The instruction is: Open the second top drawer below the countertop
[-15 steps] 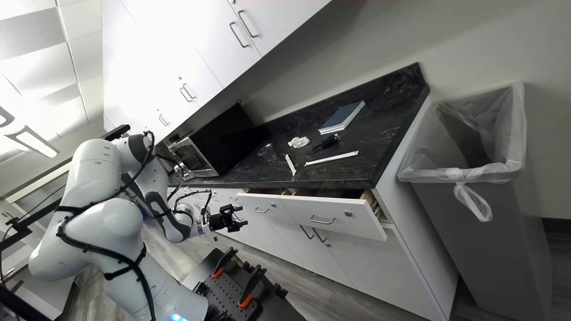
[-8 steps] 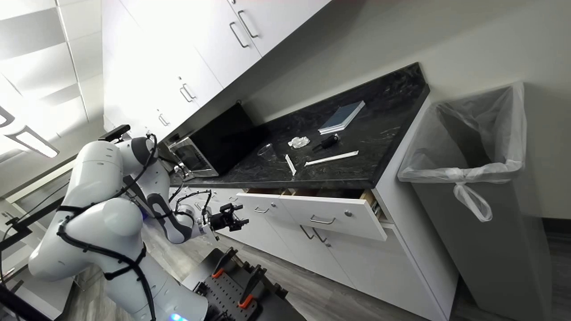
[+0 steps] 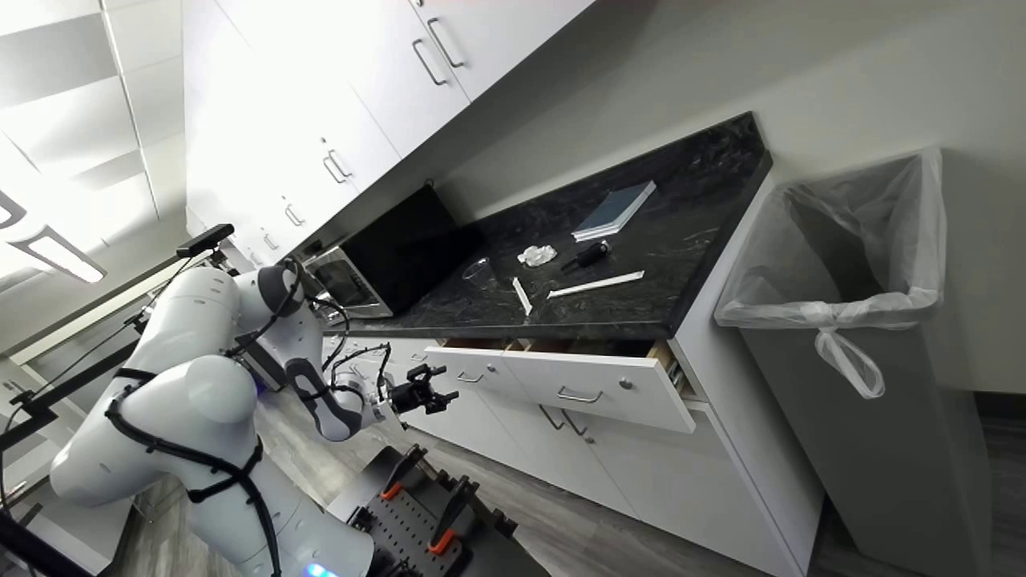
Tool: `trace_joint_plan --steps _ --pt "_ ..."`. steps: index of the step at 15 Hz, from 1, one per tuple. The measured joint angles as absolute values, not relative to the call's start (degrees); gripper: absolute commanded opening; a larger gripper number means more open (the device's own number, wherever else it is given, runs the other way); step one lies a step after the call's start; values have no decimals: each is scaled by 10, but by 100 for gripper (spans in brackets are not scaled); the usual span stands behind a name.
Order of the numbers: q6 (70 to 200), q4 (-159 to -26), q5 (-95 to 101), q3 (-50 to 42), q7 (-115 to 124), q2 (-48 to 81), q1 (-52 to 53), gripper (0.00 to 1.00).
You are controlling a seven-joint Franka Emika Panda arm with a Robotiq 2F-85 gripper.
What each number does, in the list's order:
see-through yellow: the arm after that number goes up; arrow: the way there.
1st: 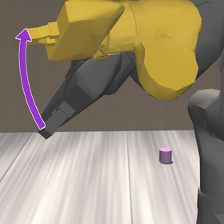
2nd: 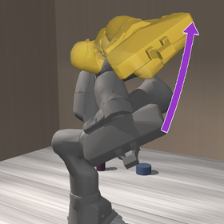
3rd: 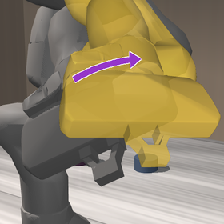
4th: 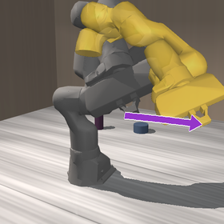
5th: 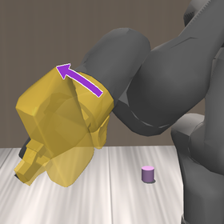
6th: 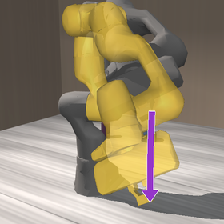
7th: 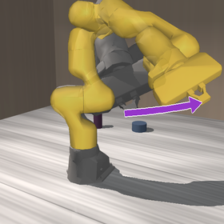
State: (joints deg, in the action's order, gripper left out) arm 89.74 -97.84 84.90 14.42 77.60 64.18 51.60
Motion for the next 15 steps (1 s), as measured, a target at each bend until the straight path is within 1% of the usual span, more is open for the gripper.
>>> trace_joint_plan --steps 3,4,5,6,8,9,14,15 --pt "898 -958 895 132 756 664 515 100" --pt "899 -955 913 130 753 670 514 91" --pt "899 -953 929 129 750 674 514 72" --pt "899 -952 943 128 747 677 514 66" --pt "899 -950 962 129 744 683 514 48" --pt "898 -950 967 130 744 685 515 41" --pt "898 -950 971 133 744 691 515 2" --pt "898 -950 971 134 744 692 515 0"
